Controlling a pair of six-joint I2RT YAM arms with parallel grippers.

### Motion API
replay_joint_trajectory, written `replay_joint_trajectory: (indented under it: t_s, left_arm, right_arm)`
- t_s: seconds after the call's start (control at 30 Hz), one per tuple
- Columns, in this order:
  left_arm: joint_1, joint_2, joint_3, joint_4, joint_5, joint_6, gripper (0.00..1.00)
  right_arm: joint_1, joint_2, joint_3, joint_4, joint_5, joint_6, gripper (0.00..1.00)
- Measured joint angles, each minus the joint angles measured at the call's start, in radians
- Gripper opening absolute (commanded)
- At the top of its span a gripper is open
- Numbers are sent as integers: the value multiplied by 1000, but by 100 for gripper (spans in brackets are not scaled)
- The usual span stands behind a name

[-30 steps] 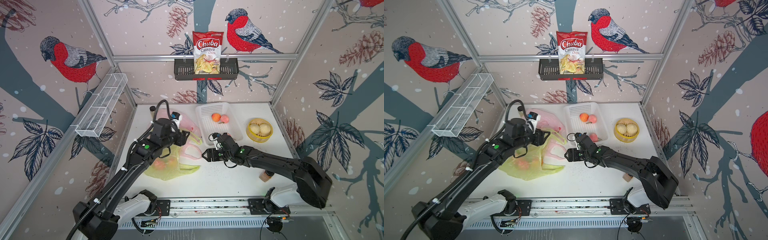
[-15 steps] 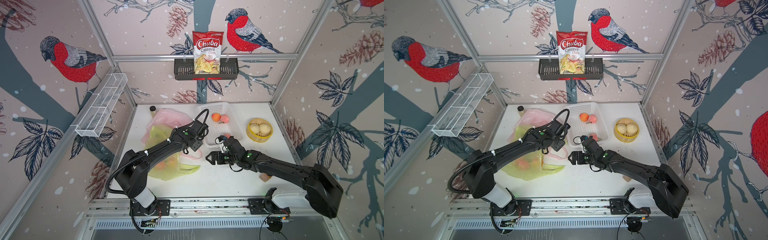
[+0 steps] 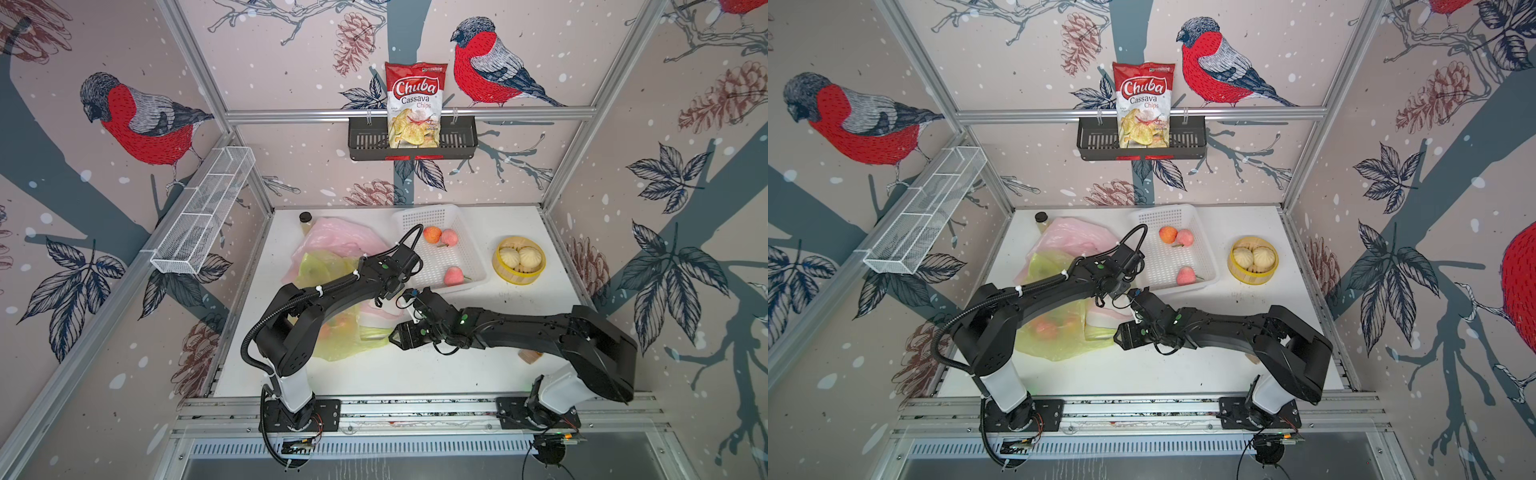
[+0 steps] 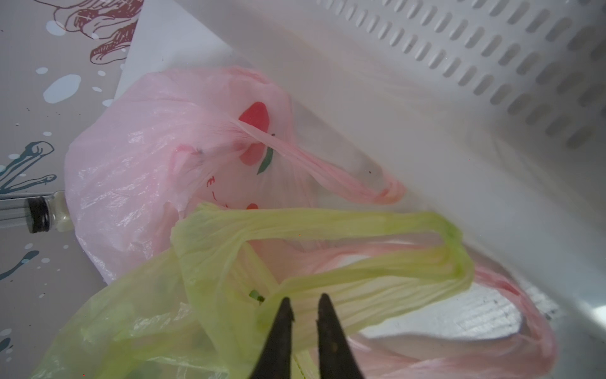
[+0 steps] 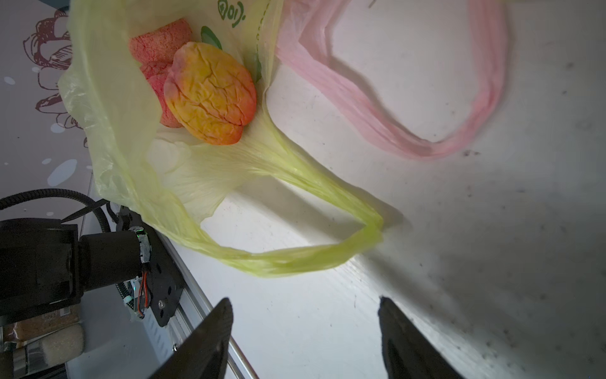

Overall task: Place the peach into a plastic bag & tie a knot
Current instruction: Adjust the plastic bag at the center of the board.

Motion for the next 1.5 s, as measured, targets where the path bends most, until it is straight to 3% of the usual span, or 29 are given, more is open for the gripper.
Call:
replay_joint_trajectory:
  t_s: [0.1,0.27,0.37,0.53,0.57,0.63,0.67,0.73,1.1,1.5]
  left_arm:
    - [11,-1,11,14,-7,-13,0]
    - [40,-43,6,29,11,-43,0]
    - [53,-71,-8,37,24,-55,0]
    - [85,-95,-23,40,57,-71,0]
    - [91,-98,-23,41,64,-78,3]
    - [101,-110,-23,36,76,-83,37]
    - [103,-119,-22,32,85,-84,46]
    - [107,-151,-19,26,108,-85,53]
    - [80,-306,-87,-56,190,-58,63]
    - [18,-101,-72,-62,69,-32,69]
  right_arm:
    - [5,33,8,15,20,0,83]
    - [5,92,26,41,42,22,81]
    - [5,127,31,70,41,29,66]
    - [-1,159,29,137,34,68,28]
    - [-1,161,28,147,33,74,23]
    - [-3,160,23,171,33,76,11]
    - [-4,158,20,177,33,79,8]
    - [-9,146,6,185,32,87,0]
    - [-53,18,-43,177,25,96,0]
    - [-72,-29,-57,141,-16,69,0]
